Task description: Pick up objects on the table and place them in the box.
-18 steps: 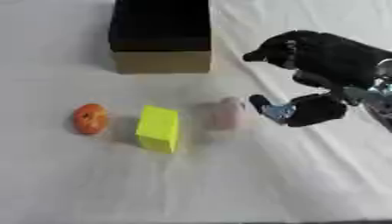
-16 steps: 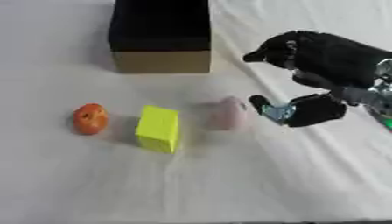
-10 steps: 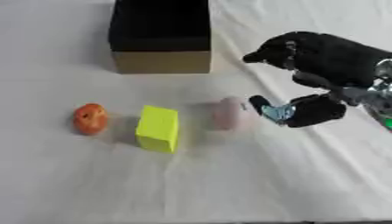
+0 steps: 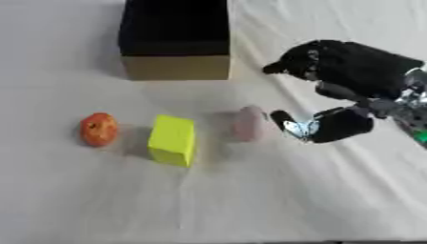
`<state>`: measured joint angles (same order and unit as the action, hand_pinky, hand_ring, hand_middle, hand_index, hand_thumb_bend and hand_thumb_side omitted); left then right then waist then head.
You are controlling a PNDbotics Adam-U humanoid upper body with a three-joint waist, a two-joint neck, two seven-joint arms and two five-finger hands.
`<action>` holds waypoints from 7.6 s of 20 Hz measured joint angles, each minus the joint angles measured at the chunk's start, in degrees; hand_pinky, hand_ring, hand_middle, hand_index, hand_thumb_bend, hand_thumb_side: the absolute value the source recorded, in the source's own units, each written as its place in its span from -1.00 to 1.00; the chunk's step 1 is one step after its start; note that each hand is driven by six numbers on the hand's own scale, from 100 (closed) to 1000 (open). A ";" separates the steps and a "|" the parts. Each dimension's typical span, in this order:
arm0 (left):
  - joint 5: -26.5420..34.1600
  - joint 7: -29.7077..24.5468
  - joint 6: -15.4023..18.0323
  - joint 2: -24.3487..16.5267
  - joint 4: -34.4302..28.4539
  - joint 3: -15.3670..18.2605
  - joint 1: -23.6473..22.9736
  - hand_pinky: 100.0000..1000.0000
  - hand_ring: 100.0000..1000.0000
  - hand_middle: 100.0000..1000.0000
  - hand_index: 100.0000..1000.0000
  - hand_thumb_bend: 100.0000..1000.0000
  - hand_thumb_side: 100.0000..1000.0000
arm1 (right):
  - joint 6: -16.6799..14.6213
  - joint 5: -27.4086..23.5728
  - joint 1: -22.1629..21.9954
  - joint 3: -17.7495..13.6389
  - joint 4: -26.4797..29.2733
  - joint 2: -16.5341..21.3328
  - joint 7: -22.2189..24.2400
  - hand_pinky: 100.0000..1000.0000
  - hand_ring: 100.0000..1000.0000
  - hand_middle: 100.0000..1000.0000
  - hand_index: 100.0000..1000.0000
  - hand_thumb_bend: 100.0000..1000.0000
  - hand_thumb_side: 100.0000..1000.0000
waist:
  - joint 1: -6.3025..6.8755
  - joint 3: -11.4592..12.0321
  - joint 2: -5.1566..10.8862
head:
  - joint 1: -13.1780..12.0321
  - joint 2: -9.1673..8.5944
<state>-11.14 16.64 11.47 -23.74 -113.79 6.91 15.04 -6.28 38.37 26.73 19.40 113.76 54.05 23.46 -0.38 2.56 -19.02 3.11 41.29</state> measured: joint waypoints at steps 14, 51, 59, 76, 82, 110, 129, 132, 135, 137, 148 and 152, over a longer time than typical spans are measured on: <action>0.00 -0.90 -0.19 0.04 0.00 -0.07 0.08 0.31 0.47 0.51 0.67 -1.00 0.88 | 7.18 -6.55 1.49 4.32 0.00 -2.29 5.99 0.81 0.83 0.61 0.92 -0.83 0.28 | 0.08 0.31 -0.36 | 0.61 -0.02; -0.31 -2.84 -0.50 0.99 0.00 -0.72 0.28 0.31 0.46 0.50 0.67 -1.00 0.87 | 11.88 -0.67 3.35 7.48 -8.29 -6.87 4.12 0.61 0.68 0.34 0.70 -1.00 -0.03 | 0.09 1.72 -1.65 | 1.58 -1.00; -0.30 -3.10 -0.53 0.99 0.00 -0.73 0.41 0.31 0.46 0.49 0.67 -1.00 0.87 | 11.88 -0.73 3.53 7.56 -8.58 -7.11 1.13 0.36 0.39 -0.02 0.32 -1.00 -0.18 | 0.12 1.74 -1.65 | 1.60 -1.01; -0.30 -3.78 -0.52 0.98 0.00 -0.73 0.57 0.31 0.47 0.49 0.67 -1.00 0.85 | 15.55 -4.61 6.69 3.12 -1.27 -4.70 -1.19 0.37 0.39 0.04 0.40 -1.00 -0.51 | -0.12 1.64 -0.98 | 1.56 -1.06; -0.30 -4.07 -0.42 0.91 0.00 -0.79 0.57 0.32 0.47 0.49 0.67 -1.00 0.85 | 16.56 -5.21 13.33 1.22 -0.37 -4.13 -1.55 0.38 0.38 0.03 0.40 -1.00 -0.46 | -0.33 1.78 -0.75 | 1.69 -1.06; 0.62 -6.44 0.16 -0.04 0.00 -2.53 3.30 0.31 0.47 0.50 0.67 -1.00 0.86 | 5.61 10.30 40.35 -2.46 -45.93 -24.52 -13.23 0.39 0.38 0.00 0.37 -1.00 -0.38 | -2.95 9.50 -3.83 | 8.33 -6.90; 1.01 -7.29 0.28 -0.01 0.00 -3.17 4.16 0.31 0.47 0.49 0.67 -1.00 0.87 | 2.71 20.81 41.79 -3.18 -55.50 -29.08 -8.45 0.59 0.67 0.44 0.71 -1.00 0.07 | -3.78 11.37 -4.88 | 9.67 -7.60; 1.01 -7.37 0.23 0.00 0.00 -3.17 4.16 0.31 0.47 0.49 0.67 -1.00 0.87 | 2.98 22.76 41.79 -3.28 -55.67 -29.14 -7.17 0.62 0.70 0.48 0.75 -1.00 0.09 | -3.78 11.26 -4.95 | 9.67 -7.57; 1.01 -7.49 0.13 0.01 0.00 -3.17 4.16 0.31 0.47 0.49 0.67 -1.00 0.87 | 3.25 24.02 41.79 -3.49 -55.80 -29.43 -6.76 0.67 0.80 0.60 0.91 -0.92 0.43 | -3.77 11.26 -4.95 | 9.66 -7.54; 1.01 -7.52 0.12 0.02 0.00 -3.18 4.16 0.31 0.47 0.49 0.67 -1.00 0.87 | 3.46 24.78 41.79 -3.50 -55.81 -29.55 -6.48 0.70 0.84 0.65 0.95 -0.82 0.66 | -3.77 11.27 -4.95 | 9.66 -7.53; 1.01 -7.97 -0.15 0.03 0.00 -3.18 3.80 0.32 0.47 0.49 0.67 -1.00 0.88 | 5.20 23.19 42.09 -4.25 -51.48 -29.16 -6.84 0.67 0.80 0.53 0.84 -1.00 0.65 | -3.29 9.97 -4.17 | 8.81 -6.44; 0.96 -8.15 -0.34 -0.12 0.00 -3.20 3.74 0.33 0.48 0.50 0.68 -1.00 0.89 | 6.26 18.82 41.82 -4.34 -45.51 -26.77 -7.48 0.67 0.79 0.52 0.83 -1.00 0.67 | -2.85 8.93 -3.05 | 8.16 -5.60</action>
<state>-10.19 8.49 11.13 -23.86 -113.79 3.71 18.78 -0.02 57.19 68.55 15.05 68.25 27.28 15.98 -3.23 11.50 -22.07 11.27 35.68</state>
